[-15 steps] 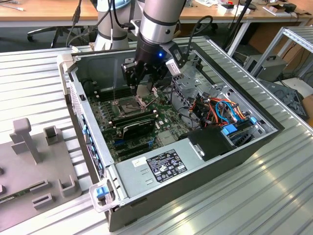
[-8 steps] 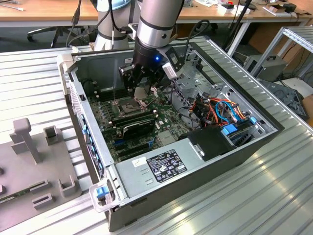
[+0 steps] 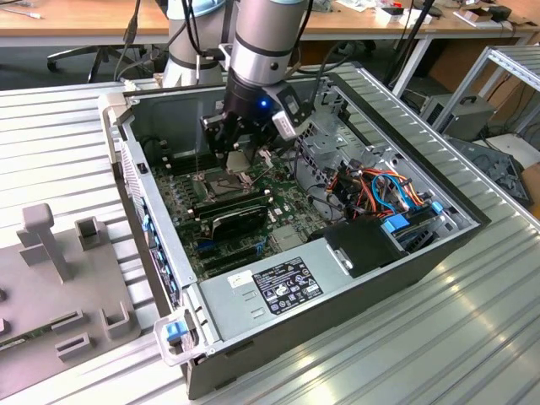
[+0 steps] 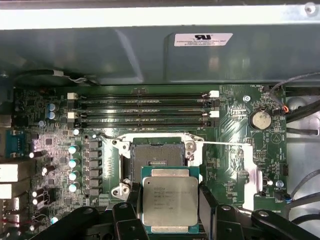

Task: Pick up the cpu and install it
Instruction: 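Place the cpu into insertion slot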

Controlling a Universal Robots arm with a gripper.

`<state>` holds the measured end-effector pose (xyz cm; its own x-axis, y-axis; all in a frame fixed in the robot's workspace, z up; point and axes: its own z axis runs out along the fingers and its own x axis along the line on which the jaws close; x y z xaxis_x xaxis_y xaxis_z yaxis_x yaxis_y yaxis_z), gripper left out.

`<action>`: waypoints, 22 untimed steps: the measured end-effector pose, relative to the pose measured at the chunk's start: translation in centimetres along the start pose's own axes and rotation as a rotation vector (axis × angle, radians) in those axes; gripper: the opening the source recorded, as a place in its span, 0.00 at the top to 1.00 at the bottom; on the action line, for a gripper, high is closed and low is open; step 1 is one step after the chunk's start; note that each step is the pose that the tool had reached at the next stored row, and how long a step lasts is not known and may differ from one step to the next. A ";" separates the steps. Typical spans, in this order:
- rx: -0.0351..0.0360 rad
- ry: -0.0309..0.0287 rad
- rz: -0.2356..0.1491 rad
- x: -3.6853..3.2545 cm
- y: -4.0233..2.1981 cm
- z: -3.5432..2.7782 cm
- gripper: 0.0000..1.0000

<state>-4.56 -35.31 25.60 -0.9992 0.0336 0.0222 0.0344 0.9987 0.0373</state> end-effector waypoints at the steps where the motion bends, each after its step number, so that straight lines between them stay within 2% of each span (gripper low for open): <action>1: -0.0002 -0.0004 0.013 0.02 0.02 0.05 0.45; 8: -0.0009 -0.0014 0.038 0.14 0.80 0.35 0.45; 22: -0.0013 -0.0023 0.059 0.16 1.22 0.60 0.45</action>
<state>-4.69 -34.06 25.05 -0.9955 0.0927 0.0221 0.0934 0.9949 0.0373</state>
